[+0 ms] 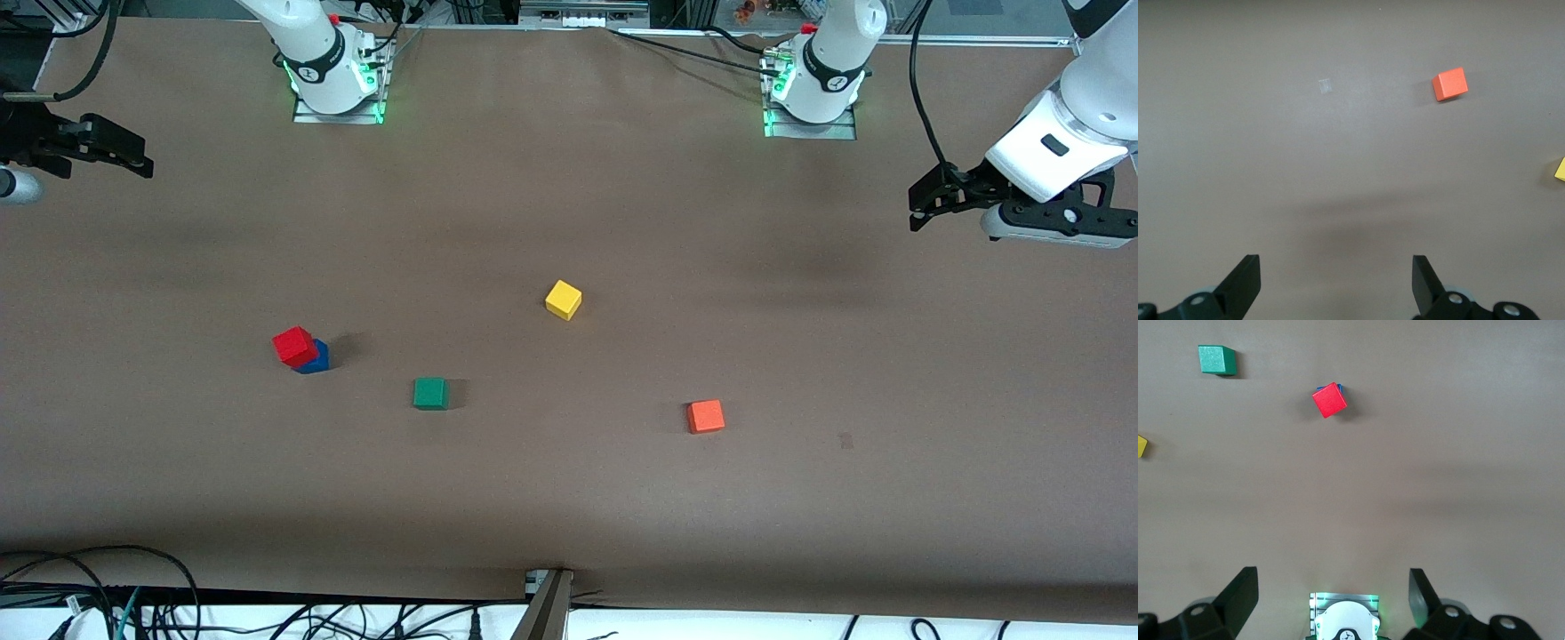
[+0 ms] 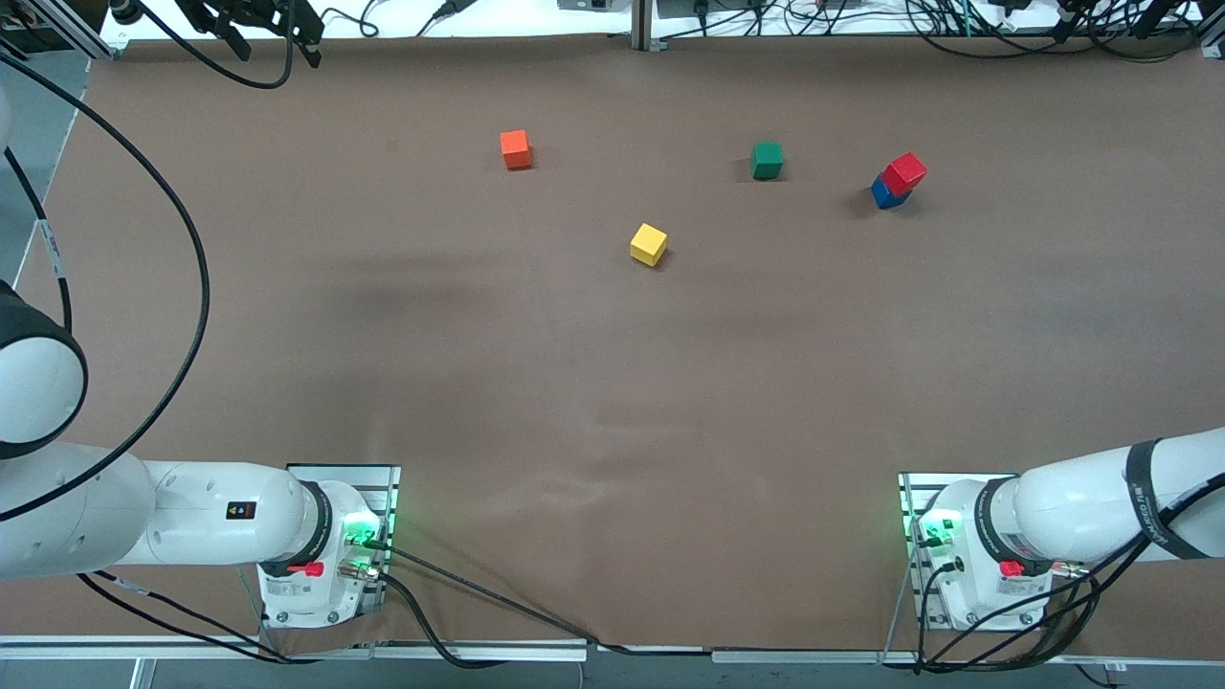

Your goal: Pass red block to right arm, stack on blue

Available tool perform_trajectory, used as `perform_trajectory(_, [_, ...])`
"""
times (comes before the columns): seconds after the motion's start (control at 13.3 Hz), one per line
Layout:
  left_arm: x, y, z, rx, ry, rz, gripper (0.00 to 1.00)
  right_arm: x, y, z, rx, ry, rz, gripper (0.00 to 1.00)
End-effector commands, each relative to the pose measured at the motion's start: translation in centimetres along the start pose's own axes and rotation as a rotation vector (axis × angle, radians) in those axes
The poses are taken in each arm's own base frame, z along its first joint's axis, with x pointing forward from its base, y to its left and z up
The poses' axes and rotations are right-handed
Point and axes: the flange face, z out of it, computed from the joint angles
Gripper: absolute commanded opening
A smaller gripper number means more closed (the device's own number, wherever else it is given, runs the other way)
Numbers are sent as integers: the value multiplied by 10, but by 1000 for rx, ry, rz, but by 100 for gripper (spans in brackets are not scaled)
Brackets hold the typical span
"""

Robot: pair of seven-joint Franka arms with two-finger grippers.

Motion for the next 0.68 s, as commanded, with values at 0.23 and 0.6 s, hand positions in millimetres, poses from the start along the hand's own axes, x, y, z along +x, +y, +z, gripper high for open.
perform_trajectory(0.23, [2,-1,-6,31,-6,-7,100,-2,3,-6,-17,3,14,100])
perform_trajectory(0.6, [2,-1,-6,31,-6,-7,100,-1,0,-5,-16,5,10,100])
